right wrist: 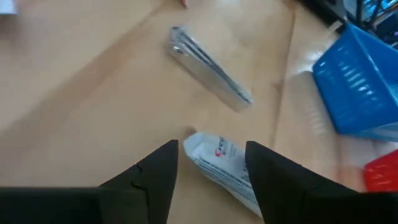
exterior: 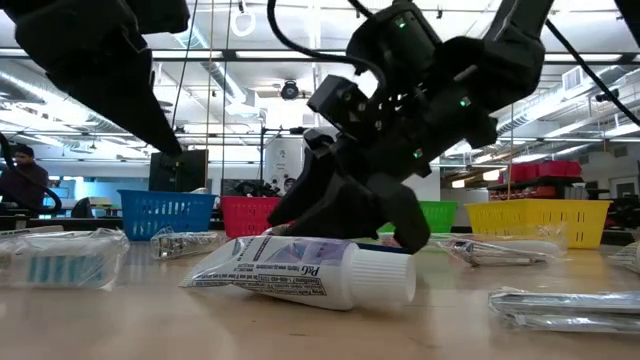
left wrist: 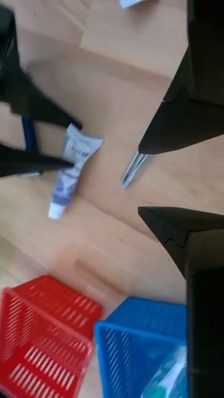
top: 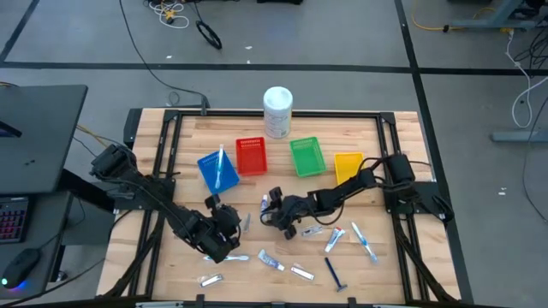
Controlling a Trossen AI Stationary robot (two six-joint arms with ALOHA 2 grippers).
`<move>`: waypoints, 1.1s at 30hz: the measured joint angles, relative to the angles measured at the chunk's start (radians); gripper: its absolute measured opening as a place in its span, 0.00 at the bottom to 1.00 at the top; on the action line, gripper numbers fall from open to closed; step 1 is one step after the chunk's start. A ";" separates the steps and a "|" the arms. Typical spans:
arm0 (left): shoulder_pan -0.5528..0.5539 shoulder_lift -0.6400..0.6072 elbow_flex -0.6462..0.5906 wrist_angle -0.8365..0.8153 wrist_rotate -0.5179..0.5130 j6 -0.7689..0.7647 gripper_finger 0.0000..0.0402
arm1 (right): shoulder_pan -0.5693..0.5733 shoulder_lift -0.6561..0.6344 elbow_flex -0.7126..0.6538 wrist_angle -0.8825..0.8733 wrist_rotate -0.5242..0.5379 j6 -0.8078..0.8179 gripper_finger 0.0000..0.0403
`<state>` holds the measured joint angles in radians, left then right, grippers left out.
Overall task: Pick & Place Travel size toiletries
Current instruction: Put the white toothpaste into the red bin
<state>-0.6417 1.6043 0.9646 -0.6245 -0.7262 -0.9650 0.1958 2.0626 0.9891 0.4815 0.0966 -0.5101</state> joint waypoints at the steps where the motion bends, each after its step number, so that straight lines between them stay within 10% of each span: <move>1: 0.000 0.000 0.000 0.001 0.010 -0.006 0.39 | -0.005 0.000 0.000 0.005 -0.001 -0.009 0.45; 17: -0.007 0.000 0.000 0.006 -0.032 -0.025 0.39 | -0.085 0.000 0.001 0.103 -0.082 -0.026 0.03; 33: 0.072 0.000 0.000 0.055 -0.080 -0.048 0.42 | -0.107 -0.005 0.121 0.110 -0.153 0.112 0.00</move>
<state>-0.5701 1.6043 0.9649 -0.5691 -0.8062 -1.0125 0.0885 2.0572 1.1099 0.5915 -0.0566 -0.3984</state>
